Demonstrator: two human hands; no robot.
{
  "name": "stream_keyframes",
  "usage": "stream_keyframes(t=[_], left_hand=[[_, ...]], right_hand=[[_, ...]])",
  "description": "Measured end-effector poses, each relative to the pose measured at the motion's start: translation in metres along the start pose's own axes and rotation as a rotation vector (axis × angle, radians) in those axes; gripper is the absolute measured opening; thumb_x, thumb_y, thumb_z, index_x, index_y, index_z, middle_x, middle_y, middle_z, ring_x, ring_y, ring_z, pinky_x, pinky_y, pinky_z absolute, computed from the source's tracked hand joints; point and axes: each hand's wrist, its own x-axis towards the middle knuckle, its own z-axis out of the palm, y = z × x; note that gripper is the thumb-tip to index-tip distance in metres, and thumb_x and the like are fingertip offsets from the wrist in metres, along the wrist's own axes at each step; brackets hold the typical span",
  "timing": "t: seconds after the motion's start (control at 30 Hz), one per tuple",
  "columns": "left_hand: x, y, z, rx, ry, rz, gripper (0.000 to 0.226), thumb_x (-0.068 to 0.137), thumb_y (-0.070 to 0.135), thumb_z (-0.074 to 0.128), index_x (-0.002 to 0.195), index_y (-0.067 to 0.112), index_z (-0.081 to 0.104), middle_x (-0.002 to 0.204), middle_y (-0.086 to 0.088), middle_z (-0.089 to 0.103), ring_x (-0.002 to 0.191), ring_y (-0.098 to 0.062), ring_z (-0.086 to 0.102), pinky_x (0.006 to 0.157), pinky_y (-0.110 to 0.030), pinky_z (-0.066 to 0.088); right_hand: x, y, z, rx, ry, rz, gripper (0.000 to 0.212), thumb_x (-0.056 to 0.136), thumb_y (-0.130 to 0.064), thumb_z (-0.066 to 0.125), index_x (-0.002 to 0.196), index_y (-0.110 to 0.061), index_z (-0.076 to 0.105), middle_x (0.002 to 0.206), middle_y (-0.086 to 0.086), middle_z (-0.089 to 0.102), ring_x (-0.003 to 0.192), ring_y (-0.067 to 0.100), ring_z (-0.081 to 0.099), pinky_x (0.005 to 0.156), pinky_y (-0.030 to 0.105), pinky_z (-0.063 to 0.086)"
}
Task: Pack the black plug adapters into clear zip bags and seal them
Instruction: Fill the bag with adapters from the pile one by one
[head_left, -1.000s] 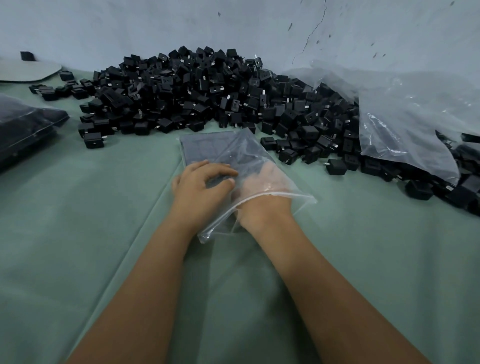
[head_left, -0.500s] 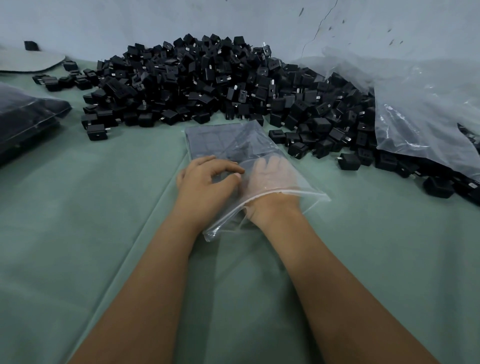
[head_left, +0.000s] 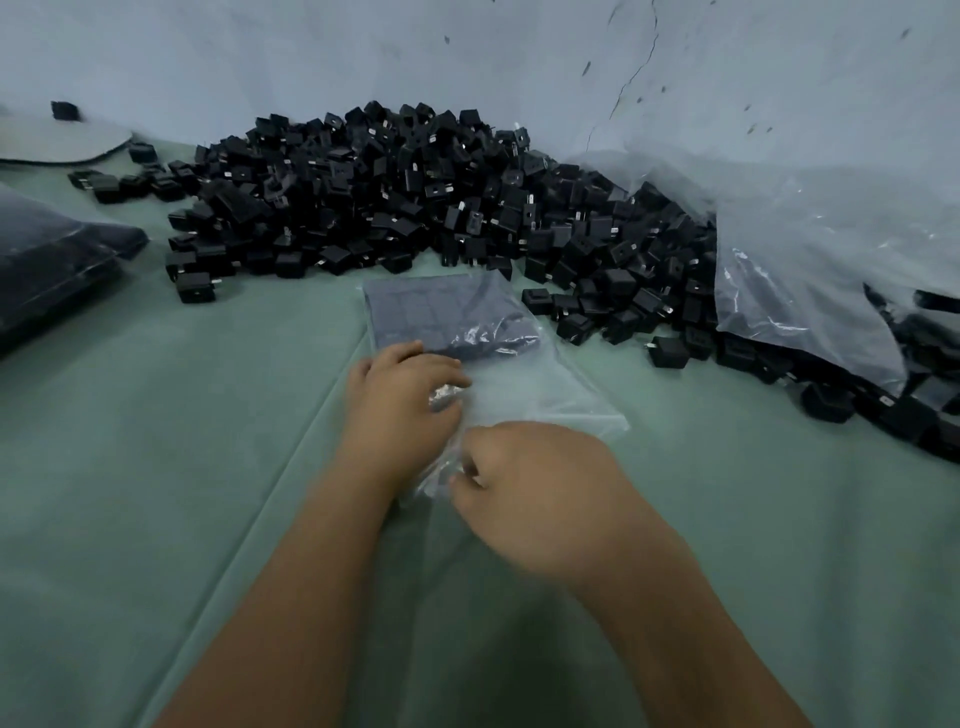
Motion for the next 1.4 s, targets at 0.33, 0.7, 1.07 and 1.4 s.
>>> stream_keyframes(t=[0.33,0.7,1.07,1.4], left_hand=[[0.002,0.003,0.005,0.160,0.050,-0.042,0.025,0.092,0.030,0.058,0.113,0.030,0.070,0.115,0.011,0.062,0.109,-0.017,0.052,0.095,-0.029,0.028],[0.012,-0.018,-0.003,0.203,0.039,-0.309,0.039,0.097,0.033,0.048,0.134,0.029,0.058,0.149,0.011,0.044,0.141,-0.009,0.034,0.121,-0.043,0.005],[0.011,-0.017,-0.007,0.174,-0.039,-0.221,0.040,0.090,0.027,0.057,0.131,0.025,0.062,0.146,0.001,0.048,0.136,-0.021,0.040,0.116,-0.042,0.025],[0.001,-0.007,-0.008,0.219,0.068,-0.172,0.030,0.092,0.036,0.053,0.116,0.028,0.069,0.138,0.006,0.055,0.142,-0.018,0.030,0.117,-0.044,0.013]], right_hand=[[0.078,0.072,0.003,0.093,0.094,0.222,0.032,0.093,-0.039,0.048,0.116,-0.018,0.052,0.117,0.000,0.045,0.110,0.022,0.043,0.096,0.038,0.039],[0.102,0.066,0.069,0.138,0.090,0.063,0.056,0.099,-0.043,0.036,0.147,-0.017,0.033,0.151,0.001,0.031,0.140,0.020,0.024,0.116,0.033,0.018],[0.051,0.191,0.038,0.262,0.491,0.733,0.049,0.092,-0.027,0.053,0.141,-0.026,0.047,0.146,0.010,0.039,0.129,0.033,0.034,0.109,0.039,0.026],[0.060,0.155,0.041,0.545,0.679,0.490,0.019,0.081,-0.026,0.072,0.096,-0.029,0.061,0.094,-0.013,0.053,0.078,0.003,0.055,0.073,0.023,0.047]])
